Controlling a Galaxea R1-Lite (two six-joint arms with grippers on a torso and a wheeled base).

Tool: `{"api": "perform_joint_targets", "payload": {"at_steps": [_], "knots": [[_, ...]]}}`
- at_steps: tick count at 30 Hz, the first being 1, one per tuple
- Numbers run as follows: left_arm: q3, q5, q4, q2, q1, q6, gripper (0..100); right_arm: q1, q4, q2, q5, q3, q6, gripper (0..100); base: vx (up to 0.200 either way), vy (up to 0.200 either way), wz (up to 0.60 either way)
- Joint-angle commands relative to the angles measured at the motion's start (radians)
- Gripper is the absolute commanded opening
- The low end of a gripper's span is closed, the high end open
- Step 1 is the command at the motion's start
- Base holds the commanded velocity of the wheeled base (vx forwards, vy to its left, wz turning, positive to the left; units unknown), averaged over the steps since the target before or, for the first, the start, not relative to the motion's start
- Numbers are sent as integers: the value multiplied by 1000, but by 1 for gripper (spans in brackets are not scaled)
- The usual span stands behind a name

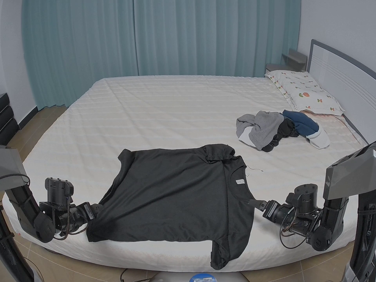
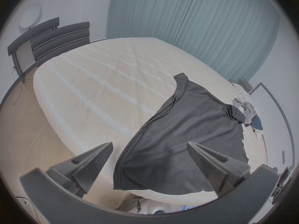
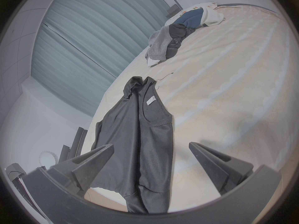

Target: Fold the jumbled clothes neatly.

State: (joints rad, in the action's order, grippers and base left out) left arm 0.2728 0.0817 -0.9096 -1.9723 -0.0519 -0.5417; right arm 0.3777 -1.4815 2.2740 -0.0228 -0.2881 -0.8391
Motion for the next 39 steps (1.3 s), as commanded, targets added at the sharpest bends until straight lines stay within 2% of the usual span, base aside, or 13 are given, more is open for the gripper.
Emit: {"api": "perform_joint_targets", "payload": {"at_steps": [1,7,16,23,31,34,39], "knots": [[3,-3,0,-2,12,-1,100,1,-2,-1,0,0,0,100,0,200,0],[5,-3,0,-3,12,-1,100,1,0,-1,0,0,0,100,0,200,0],[6,-13,-3,-5,12,-3,100,1,0,-1,0,0,0,100,0,0,0],[42,-71,-9,-3,35,-106,100,1,-2,-1,0,0,0,100,29,0,0],[62,-79,-11,-22,37,-112,100,3,-2,-1,0,1,0,100,200,0,0],[88,-83,-11,-30,37,-121,100,3,-2,-1,0,0,0,100,0,0,0],[172,-91,-6,-63,32,-227,100,1,0,1,-2,-2,0,100,0,0,0]]}}
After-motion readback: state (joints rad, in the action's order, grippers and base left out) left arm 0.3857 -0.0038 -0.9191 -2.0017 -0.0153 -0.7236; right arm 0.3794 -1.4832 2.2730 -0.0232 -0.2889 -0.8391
